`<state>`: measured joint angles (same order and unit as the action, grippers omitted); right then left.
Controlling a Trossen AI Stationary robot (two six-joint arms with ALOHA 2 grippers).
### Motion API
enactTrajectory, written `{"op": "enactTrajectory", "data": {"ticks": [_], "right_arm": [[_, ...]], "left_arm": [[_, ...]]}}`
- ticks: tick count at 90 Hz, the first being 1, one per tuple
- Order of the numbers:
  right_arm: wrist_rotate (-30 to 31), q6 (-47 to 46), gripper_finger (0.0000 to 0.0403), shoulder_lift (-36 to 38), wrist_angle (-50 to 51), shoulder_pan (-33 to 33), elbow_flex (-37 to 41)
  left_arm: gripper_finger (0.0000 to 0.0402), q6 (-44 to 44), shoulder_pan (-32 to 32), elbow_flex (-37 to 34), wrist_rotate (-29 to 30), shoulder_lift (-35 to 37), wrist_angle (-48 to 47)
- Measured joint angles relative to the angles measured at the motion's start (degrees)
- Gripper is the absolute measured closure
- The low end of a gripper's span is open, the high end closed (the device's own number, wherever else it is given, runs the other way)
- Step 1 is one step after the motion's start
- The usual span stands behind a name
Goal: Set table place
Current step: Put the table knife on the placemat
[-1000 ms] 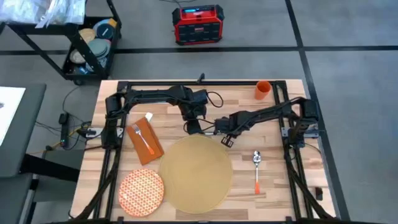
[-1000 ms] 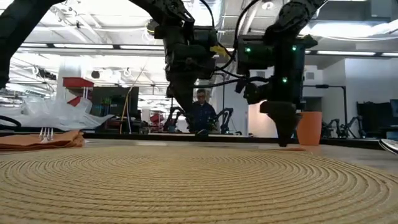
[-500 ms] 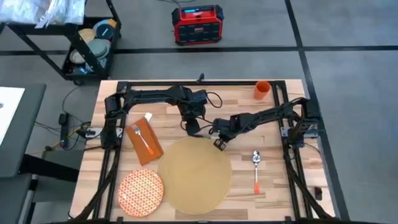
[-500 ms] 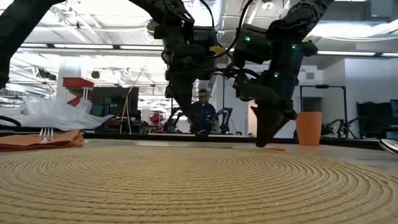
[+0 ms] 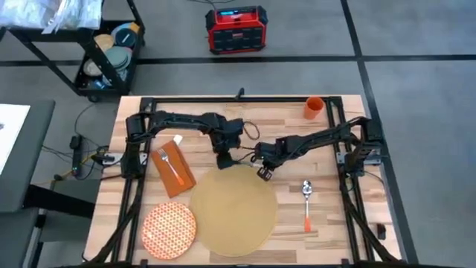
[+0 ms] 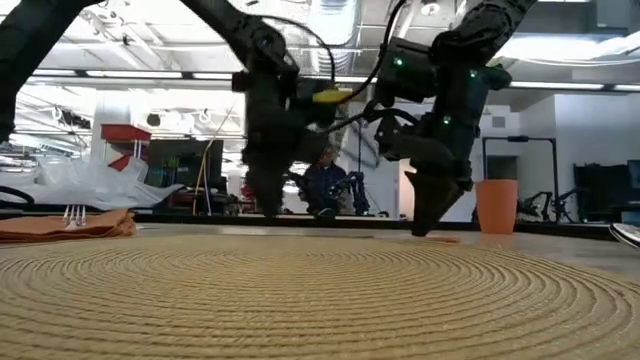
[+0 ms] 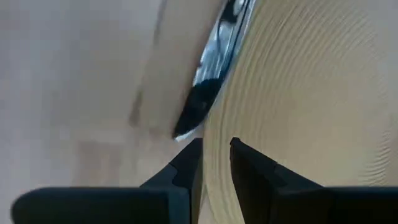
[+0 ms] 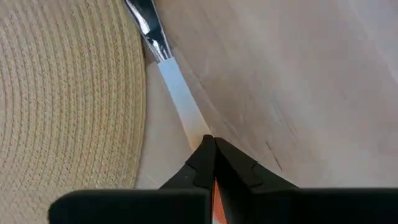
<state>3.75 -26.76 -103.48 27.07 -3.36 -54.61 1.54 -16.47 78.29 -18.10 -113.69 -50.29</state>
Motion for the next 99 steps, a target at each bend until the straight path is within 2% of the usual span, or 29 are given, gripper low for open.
{"op": "enactTrajectory", "data": {"ticks": [7,23,37,58,73,99], "right_arm": [[0.0,0.3,0.0403,0.0,0.0,-0.2,0.0],[-0.1,0.3,0.0403,-0.1,0.6,-1.1,0.1],[-0.3,0.5,0.0403,-0.2,0.7,-1.6,0.3],[-0.4,0.5,0.0403,-0.2,0.7,-1.6,0.3],[0.6,0.2,0.0403,0.0,0.8,-1.6,0.3],[6.7,-0.2,0.0403,8.9,6.9,-0.9,0.7]], "left_arm": [[0.0338,2.4,-0.4,-0.7,-1.8,0.0,-0.2],[0.0338,6.5,0.0,0.9,-12.1,0.0,0.4],[0.0339,6.6,1.9,1.3,-16.8,0.0,1.1],[0.0339,6.2,3.8,1.4,-17.3,0.0,2.3],[0.0339,7.4,4.6,0.5,-17.2,0.0,7.2],[0.0339,12.7,4.6,-5.6,-17.2,0.0,15.2]]}}
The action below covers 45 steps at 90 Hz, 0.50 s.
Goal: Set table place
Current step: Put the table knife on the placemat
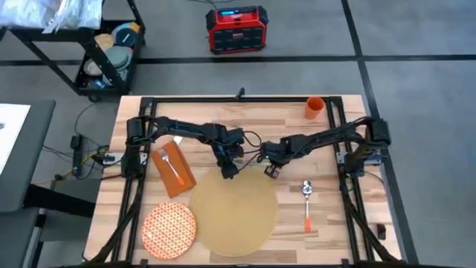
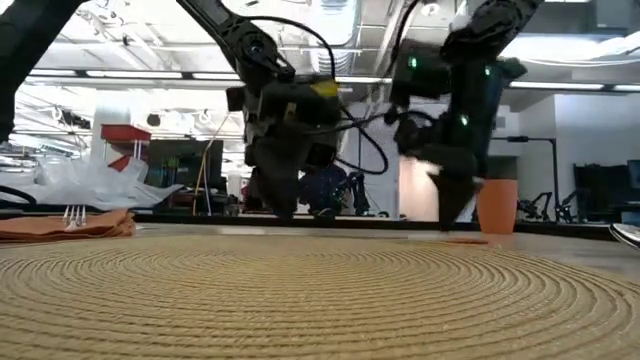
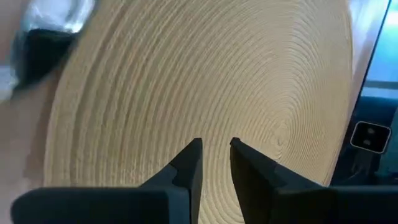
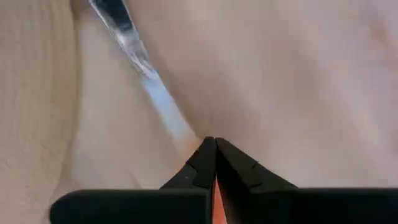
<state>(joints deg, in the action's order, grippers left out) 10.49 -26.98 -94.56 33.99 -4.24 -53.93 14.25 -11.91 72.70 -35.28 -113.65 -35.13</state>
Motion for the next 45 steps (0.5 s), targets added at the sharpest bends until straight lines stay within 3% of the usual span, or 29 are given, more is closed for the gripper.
{"op": "enactTrajectory", "data": {"ticks": [25,45], "right_arm": [[0.0,0.3,0.0403,1.2,2.6,2.3,0.1],[0.5,1.6,0.0403,1.3,0.8,3.0,0.1]], "left_arm": [[0.0338,6.6,0.1,-4.4,0.2,0.1,11.8],[0.0338,5.8,0.1,-4.6,2.4,0.0,12.6]]}}
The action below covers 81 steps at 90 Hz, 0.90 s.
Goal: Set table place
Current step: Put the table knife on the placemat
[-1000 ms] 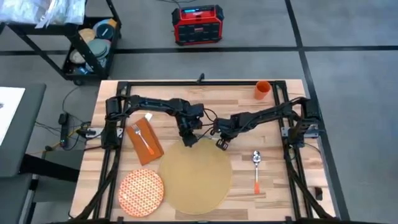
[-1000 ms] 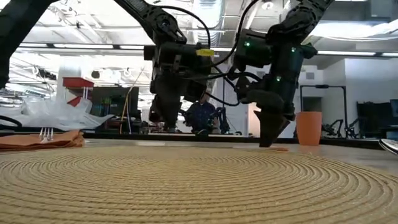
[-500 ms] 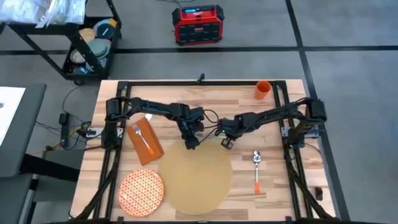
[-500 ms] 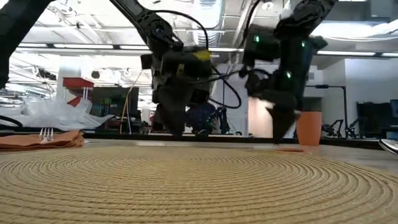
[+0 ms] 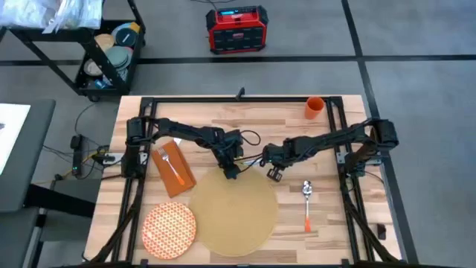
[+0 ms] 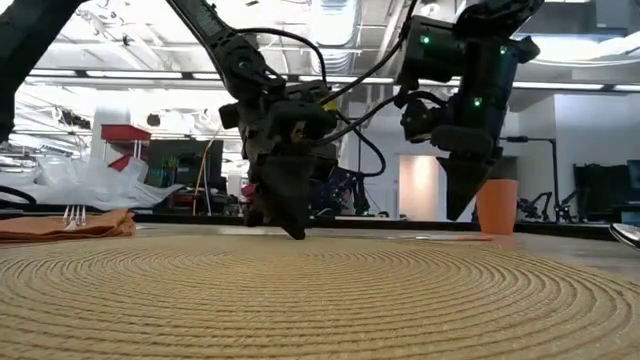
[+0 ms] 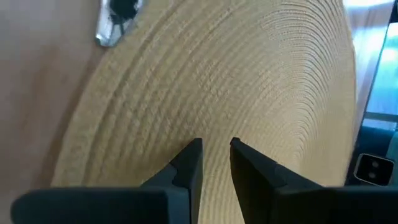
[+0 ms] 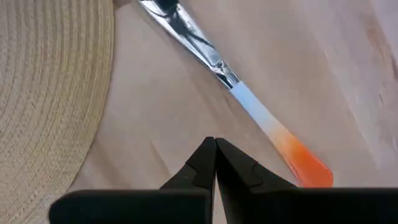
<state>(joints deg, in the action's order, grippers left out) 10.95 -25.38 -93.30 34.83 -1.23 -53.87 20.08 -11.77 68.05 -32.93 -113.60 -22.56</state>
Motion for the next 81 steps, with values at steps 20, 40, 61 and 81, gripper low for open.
{"op": "enactTrajectory", "data": {"ticks": [20,40,61,81], "right_arm": [[3.7,0.0,0.0403,-1.0,-3.2,-3.2,-0.2],[0.8,2.7,0.0403,-5.5,-3.9,-5.2,-0.3],[-2.3,3.8,0.0403,-6.8,-7.9,-4.7,-0.5],[-3.9,12.0,0.0403,-6.9,-7.7,-1.5,-0.5]], "left_arm": [[0.0338,0.2,-0.1,0.0,1.4,-0.5,1.7],[0.0339,1.9,0.0,0.2,-0.3,-2.5,4.8],[0.0339,3.1,-0.1,0.1,-0.6,-3.5,6.8],[0.0339,3.2,-1.0,0.1,-0.1,-3.5,7.4]]}}
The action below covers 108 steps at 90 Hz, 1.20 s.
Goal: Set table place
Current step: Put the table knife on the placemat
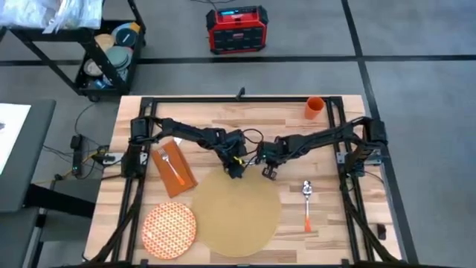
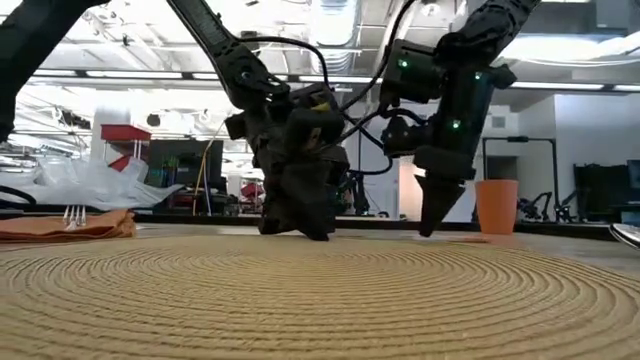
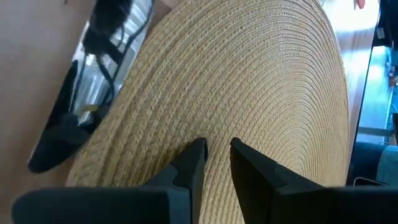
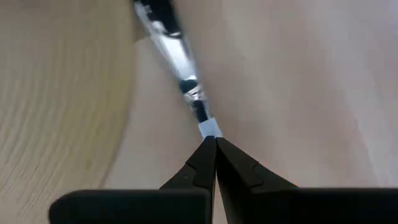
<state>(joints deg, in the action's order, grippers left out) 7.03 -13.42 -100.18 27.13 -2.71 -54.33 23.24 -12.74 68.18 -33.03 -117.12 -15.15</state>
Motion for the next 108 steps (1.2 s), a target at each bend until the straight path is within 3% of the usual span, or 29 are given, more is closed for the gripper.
{"op": "enactTrajectory", "data": {"ticks": [31,60,82,97,108], "right_arm": [[-0.3,13.0,0.0403,-0.1,-0.4,6.1,0.1],[2.9,17.2,0.0403,-0.2,-0.9,11.0,0.2],[10.4,3.4,0.0403,2.5,2.3,8.6,0.5],[13.0,1.5,0.0403,7.7,2.4,7.8,0.4],[19.0,-2.1,0.0403,10.9,4.7,6.7,0.1]], "left_arm": [[0.0339,0.2,-0.3,-0.1,1.8,-0.1,1.2],[0.0338,1.4,-0.6,-0.1,4.0,-0.1,3.7],[0.0338,1.9,-0.6,-0.1,4.5,-0.2,4.9],[0.0338,2.5,-0.6,-0.1,4.4,-0.2,5.0],[0.0338,2.5,-0.6,-0.2,4.3,-0.2,5.3]]}}
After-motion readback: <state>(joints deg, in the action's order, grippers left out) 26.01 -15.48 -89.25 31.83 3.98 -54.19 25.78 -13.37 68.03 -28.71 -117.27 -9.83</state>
